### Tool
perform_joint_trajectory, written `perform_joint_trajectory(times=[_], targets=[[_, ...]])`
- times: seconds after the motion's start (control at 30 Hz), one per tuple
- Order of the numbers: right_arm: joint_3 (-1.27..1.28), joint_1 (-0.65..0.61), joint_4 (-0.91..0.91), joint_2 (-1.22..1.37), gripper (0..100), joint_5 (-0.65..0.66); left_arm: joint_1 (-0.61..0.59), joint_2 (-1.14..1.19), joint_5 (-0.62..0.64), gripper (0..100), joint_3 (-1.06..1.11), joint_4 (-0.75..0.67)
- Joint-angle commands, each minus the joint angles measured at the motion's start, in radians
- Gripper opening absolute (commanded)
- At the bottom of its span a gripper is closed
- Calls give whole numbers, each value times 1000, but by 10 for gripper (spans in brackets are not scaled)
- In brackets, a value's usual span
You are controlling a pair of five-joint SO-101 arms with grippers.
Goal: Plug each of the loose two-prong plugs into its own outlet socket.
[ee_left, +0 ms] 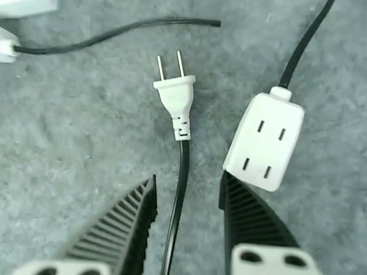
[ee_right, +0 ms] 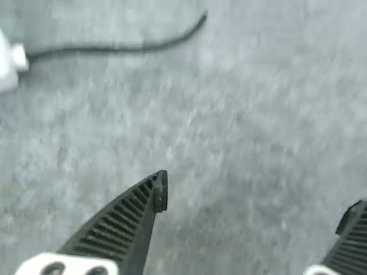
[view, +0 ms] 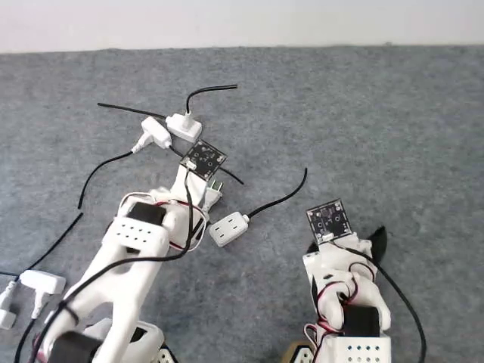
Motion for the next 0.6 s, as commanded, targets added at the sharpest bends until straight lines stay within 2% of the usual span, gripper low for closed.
perform_joint_trajectory(times=[0.0,0.27,0.57], targets=[[15,-2,-48,-10,451,-12,6,97,-9,190,-61,-91],[17,-7,-41,-10,451,-14,72,241,-9,190,-188,-104],[17,-7,-41,-10,451,-14,140,440,-6,190,-403,-48]])
